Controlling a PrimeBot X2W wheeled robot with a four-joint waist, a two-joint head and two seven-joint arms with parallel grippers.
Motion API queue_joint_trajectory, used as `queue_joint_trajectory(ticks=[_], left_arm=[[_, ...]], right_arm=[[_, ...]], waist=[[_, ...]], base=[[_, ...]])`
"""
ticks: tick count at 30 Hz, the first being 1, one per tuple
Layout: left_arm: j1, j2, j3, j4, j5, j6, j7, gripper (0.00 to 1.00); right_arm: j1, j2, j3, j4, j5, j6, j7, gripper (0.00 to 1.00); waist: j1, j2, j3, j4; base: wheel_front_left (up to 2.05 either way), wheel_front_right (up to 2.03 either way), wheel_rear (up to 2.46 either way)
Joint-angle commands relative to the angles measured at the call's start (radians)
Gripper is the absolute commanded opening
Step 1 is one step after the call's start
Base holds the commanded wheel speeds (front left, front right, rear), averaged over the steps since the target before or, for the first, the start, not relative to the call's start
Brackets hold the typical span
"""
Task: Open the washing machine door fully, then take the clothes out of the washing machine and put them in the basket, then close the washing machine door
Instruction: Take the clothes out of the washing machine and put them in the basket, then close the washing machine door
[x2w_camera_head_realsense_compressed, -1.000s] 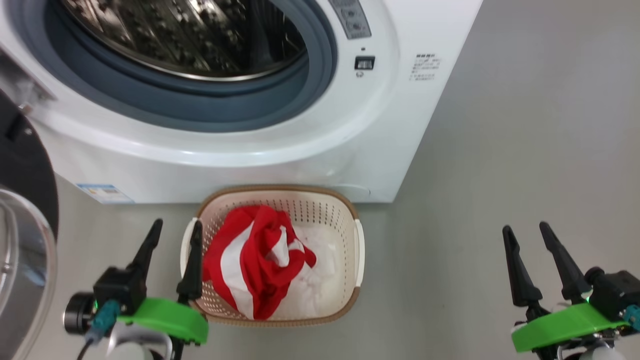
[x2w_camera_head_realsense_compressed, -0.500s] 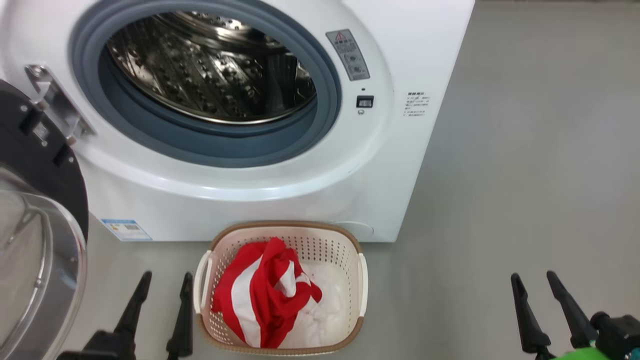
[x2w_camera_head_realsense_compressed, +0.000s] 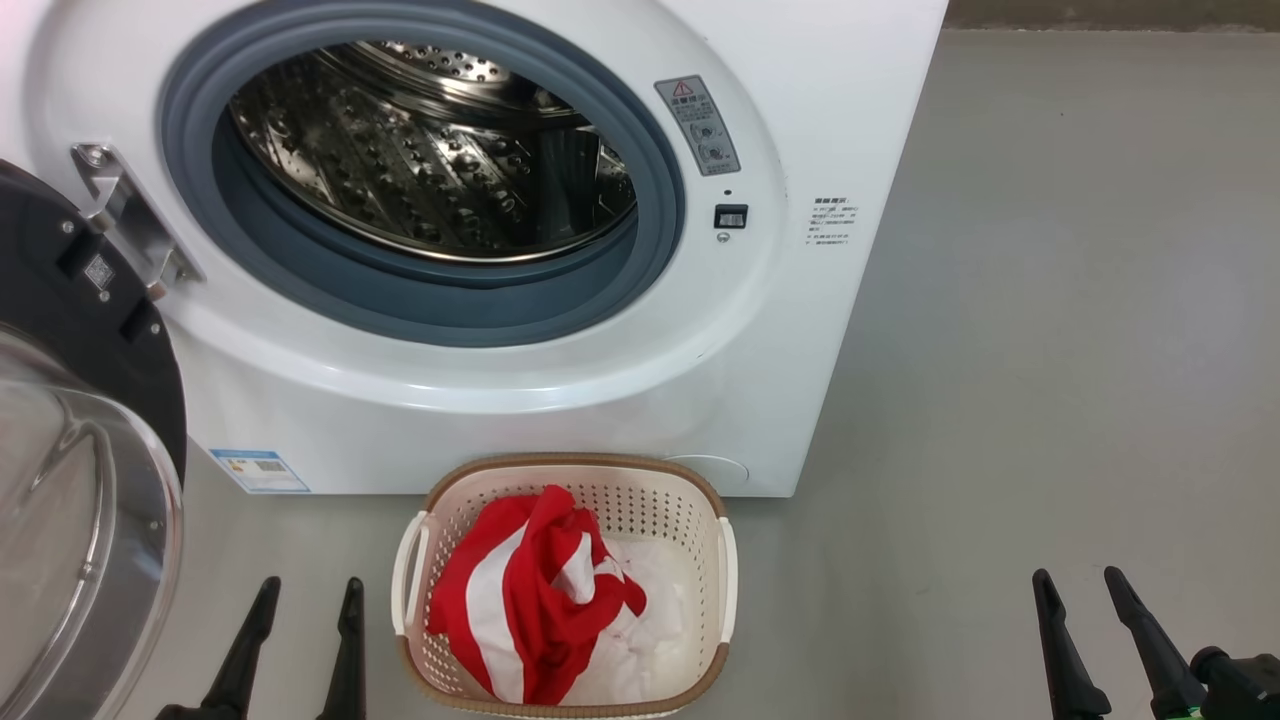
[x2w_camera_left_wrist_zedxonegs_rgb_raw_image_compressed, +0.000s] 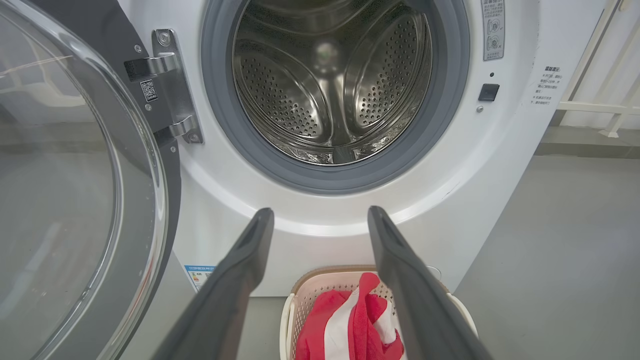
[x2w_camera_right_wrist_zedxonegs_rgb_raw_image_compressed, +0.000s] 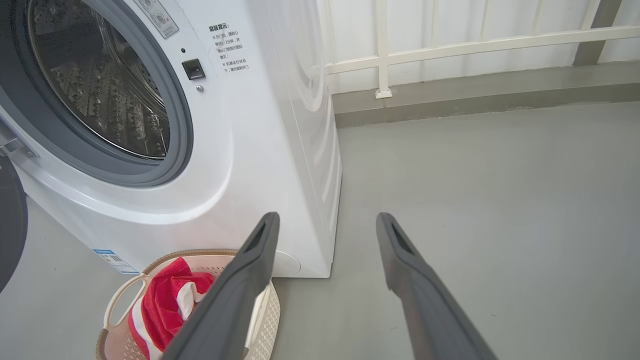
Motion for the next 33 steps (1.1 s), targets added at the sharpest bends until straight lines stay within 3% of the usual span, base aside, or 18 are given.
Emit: queue_joint_trajectory(ticks=[1,15,33], left_arm=[[-0.013,0.013,0.036,-0.029,-0.006,-0.006,-0.005,1.00],[-0.030,0.013,0.029,-0.023,-0.002,-0.001,-0.005,1.00],[-0.031,0.013,0.030,-0.035,-0.016,0.001,-0.005,1.00]], right_arm=[[-0.008,-0.016,0.017,-0.026,-0.001,0.007,-0.006,1.00],[-0.020,-0.017,0.016,-0.027,-0.003,0.007,-0.006,1.00],[-0.029,-0.015,0.022,-0.025,-0.003,0.007,-0.006,1.00]], waist=[[0.0000,0.0000,0.000,0.000],[0.0000,0.0000,0.011,0.001],[0.0000,0.0000,0.014,0.005]], base=[[0.00,0.00,0.00],[-0.13,0.13,0.00],[-1.16,1.16,0.00]])
